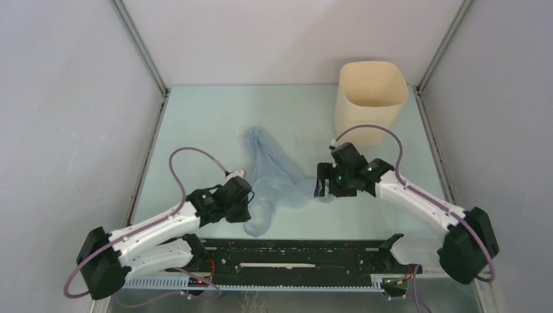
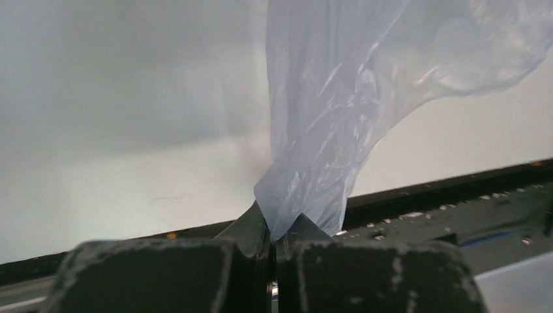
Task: Put the trash bags into the trash bin
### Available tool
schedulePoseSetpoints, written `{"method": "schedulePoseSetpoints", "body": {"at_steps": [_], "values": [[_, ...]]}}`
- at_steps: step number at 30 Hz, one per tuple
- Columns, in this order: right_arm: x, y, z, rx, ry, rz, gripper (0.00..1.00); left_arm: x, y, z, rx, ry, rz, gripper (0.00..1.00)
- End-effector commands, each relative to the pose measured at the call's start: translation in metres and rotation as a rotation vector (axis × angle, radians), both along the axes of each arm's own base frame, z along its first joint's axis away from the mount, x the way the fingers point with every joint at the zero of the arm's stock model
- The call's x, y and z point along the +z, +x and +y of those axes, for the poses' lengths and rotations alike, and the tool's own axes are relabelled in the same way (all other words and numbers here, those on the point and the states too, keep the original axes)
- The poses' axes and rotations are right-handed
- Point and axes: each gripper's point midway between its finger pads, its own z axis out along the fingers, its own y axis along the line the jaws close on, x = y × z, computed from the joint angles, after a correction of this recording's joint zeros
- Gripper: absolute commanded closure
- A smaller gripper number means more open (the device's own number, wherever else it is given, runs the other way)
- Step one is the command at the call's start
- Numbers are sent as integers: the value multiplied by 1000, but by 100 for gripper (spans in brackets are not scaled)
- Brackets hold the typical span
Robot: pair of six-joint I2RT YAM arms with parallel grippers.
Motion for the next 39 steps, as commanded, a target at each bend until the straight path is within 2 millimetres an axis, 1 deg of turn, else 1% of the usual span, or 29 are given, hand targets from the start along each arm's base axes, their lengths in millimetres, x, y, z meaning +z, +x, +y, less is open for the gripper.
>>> {"method": "schedulePoseSetpoints", "body": {"at_steps": [1,2,3,5,8,11,13,15,16,20,24,26,28,30,32,33,35,36,37,38,39], "values": [[4,51,27,49,258,-28,15,6,15,3,-88,132,11,100],[8,58,30,79,292,-45,15,4,18,6,-98,162,21,100],[11,60,32,126,301,-65,15,3,22,7,-104,183,32,100],[15,58,38,229,293,-112,15,4,26,9,-121,222,50,100],[7,53,39,317,225,-147,16,7,28,7,-134,224,52,100],[5,54,40,330,189,-159,15,6,28,4,-143,210,51,100],[5,57,41,333,129,-185,14,6,26,3,-143,200,60,100],[2,55,44,357,73,-187,14,5,24,1,-144,179,60,100],[0,56,42,353,35,-192,14,6,23,0,-144,169,56,100],[-7,47,40,413,-134,-233,14,8,23,-1,-139,142,36,100],[-7,36,43,466,-237,-290,14,9,22,-5,-130,95,26,100],[-9,38,42,469,-303,-320,16,7,22,-6,-120,77,18,100],[-10,47,32,438,-420,-351,19,6,23,-7,-110,60,7,100],[-13,50,28,433,-504,-348,23,5,24,-9,-108,47,-2,100],[-16,49,29,457,-543,-356,27,4,26,-8,-98,47,-8,100],[-16,50,28,453,-564,-364,30,3,26,-7,-93,50,-8,98],[-15,50,28,444,-561,-364,44,1,26,-5,-71,53,-6,94],[-14,48,30,439,-543,-358,56,0,26,-5,-57,46,-2,90],[-12,45,33,430,-516,-349,67,-2,25,-6,-44,34,3,86],[-11,41,37,425,-480,-334,76,-4,25,-9,-30,12,7,80],[-9,35,42,422,-436,-315,82,-6,23,-11,-12,-14,16,75]]}}
